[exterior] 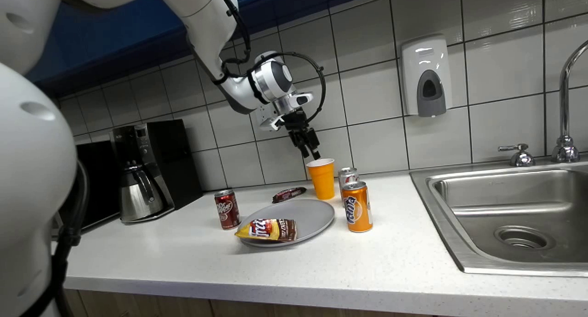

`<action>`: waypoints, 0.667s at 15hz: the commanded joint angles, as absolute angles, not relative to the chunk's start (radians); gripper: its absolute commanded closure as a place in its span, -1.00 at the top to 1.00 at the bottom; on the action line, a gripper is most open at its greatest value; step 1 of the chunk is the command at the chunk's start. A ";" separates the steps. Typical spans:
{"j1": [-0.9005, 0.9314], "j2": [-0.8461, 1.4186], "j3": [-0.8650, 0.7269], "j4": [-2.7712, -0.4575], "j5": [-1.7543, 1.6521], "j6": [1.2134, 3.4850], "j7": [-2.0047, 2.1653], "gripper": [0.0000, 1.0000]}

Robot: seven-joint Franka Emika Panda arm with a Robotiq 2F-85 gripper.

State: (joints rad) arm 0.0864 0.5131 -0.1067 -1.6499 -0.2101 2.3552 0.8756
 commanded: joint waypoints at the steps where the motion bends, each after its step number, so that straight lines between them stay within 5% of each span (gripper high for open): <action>1: 0.110 0.476 -0.120 -1.665 -0.208 2.338 0.863 1.00; 10: 0.137 0.336 -0.110 -1.821 -0.197 2.353 0.915 1.00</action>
State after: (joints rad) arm 0.1239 0.4242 -0.1069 -1.7198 -0.2076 2.3553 0.8850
